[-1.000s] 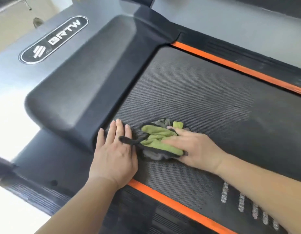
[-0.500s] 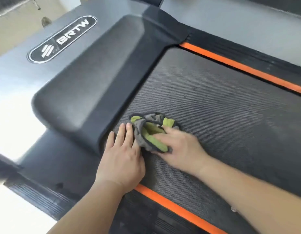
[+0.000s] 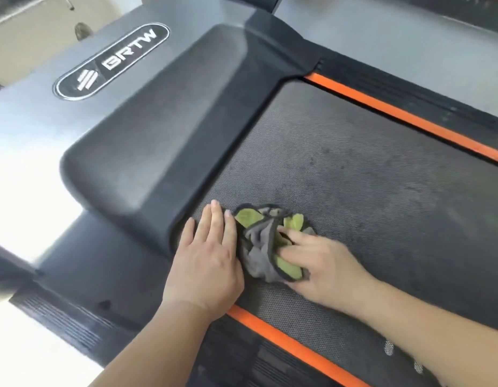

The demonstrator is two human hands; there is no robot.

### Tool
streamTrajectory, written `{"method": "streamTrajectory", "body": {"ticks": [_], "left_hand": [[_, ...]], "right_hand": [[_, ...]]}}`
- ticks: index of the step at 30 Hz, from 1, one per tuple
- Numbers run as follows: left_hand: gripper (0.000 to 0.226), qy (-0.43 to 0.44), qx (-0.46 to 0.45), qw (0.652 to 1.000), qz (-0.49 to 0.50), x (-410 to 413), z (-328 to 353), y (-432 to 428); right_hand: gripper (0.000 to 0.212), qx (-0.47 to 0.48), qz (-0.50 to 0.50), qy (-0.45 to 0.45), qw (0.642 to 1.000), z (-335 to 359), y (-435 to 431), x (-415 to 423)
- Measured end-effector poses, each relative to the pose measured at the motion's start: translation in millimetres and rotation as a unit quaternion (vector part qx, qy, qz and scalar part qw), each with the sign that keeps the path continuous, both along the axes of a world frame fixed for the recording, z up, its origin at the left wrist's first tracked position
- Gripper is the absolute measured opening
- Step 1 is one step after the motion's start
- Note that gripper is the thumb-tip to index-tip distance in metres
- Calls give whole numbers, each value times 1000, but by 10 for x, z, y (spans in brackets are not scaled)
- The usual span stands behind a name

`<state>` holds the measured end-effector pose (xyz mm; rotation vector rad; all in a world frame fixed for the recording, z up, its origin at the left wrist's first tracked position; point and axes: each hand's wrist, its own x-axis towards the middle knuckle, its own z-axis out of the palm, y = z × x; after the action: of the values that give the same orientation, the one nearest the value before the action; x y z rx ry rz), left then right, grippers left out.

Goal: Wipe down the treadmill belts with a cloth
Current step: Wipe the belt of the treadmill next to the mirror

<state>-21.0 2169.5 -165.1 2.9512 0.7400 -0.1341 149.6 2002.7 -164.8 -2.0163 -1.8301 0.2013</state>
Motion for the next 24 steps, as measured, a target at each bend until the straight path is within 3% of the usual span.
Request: {"method": "streamTrajectory", "body": {"ticks": [2,4,6,8,10,12,14,16,21,24], "left_hand": [[71,-11,3,1000,4,-12,-7,-2],[71,-9,6,1000,3,-10,-16,-3],[72,-2,7,1000,1,-5,-21,-2],[72,6,8,1000,-2,2,-19,0],[71,12,2,1000,-7,4,-22,7],[67,8,-3,1000,-20,5,-37,17],[65,-1,-5,999,-32,5,-44,14],[68,-6,-1,1000,-31,0,-30,5],[73,9,2,1000,-10,10,-13,2],[74,36,9,999,-12,19,31,-3]], "right_hand": [[27,-33,7,-54,998,-10,71,293],[33,-65,-126,-45,989,12,267,438],[35,-70,-294,-5,953,-12,511,382],[36,-55,-374,-6,926,-59,685,102],[37,-26,-337,-3,941,-56,683,-248],[35,0,-236,23,972,-34,453,-477],[36,-11,-136,25,990,0,240,-294],[40,-43,-94,-33,994,-3,212,81],[36,-64,-355,2,933,-77,543,323],[34,-66,-358,1,931,-60,552,4]]}}
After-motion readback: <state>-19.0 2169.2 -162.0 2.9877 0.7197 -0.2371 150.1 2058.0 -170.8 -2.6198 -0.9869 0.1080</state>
